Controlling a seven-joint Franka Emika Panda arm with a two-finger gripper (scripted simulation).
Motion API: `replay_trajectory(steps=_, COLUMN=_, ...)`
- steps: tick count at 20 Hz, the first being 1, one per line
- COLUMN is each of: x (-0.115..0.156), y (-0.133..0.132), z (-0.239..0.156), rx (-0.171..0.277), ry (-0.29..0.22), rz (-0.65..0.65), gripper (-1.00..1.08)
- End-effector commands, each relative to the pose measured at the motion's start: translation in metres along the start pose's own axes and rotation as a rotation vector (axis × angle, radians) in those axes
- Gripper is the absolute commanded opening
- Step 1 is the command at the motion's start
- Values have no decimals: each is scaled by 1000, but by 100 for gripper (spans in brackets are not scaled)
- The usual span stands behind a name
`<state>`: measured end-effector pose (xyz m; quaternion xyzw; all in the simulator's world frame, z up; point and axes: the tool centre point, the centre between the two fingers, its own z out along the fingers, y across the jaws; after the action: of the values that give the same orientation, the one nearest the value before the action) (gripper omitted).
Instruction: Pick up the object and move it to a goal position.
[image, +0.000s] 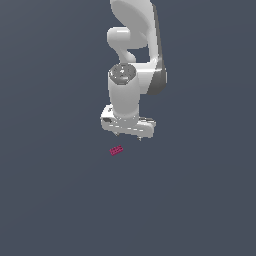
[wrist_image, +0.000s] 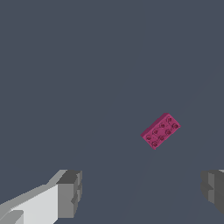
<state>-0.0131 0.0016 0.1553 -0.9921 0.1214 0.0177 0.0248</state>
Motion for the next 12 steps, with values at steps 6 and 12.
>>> replay_trajectory(steps=6, x=4, y=14, z=24, rx=-2, ry=7, rz=210, gripper=100)
replay_trajectory(steps=12, x=7, y=29, z=46, rx=-7, ry=18, rz=402, gripper=100)
